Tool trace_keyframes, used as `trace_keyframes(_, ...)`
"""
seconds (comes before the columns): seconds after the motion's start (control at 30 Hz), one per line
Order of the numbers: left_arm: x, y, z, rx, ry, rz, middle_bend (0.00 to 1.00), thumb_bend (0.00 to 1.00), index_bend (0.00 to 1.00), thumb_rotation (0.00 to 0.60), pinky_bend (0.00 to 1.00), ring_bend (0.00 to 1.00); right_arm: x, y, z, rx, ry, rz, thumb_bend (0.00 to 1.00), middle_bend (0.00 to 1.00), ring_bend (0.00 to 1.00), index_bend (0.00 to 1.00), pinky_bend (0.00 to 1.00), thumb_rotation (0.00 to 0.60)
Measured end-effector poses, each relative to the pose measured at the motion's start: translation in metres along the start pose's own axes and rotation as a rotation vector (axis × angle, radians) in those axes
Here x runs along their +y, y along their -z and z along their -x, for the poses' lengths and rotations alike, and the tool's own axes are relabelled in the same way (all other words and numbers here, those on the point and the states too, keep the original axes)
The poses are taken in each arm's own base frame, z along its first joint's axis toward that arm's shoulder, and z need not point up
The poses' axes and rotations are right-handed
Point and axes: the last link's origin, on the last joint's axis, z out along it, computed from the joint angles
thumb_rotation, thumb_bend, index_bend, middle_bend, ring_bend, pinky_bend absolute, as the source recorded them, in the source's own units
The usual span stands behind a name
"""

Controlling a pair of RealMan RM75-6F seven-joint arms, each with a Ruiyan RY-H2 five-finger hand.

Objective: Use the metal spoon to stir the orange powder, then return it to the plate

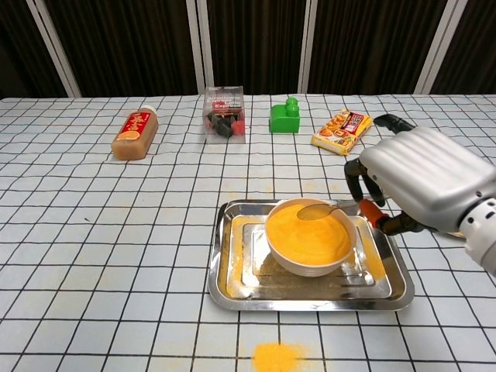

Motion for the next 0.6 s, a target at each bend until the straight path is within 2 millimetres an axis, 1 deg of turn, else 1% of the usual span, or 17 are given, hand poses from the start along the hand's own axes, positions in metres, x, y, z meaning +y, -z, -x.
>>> trace_keyframes(0.23,0.000,0.000,0.000,-0.003,0.000,-0.001,0.00,0.00,0.00,0.600,0.00,0.00,0.000,-0.001,0.006,0.070,0.141,-0.043,0.75,0.79,0.47,0.93,0.00,0.600)
trace_keyframes(0.6,0.000,0.000,0.001,-0.008,0.005,-0.002,0.00,0.00,0.00,0.600,0.00,0.00,0.010,-0.006,0.019,0.094,0.266,-0.060,0.75,0.79,0.47,0.94,0.00,0.600)
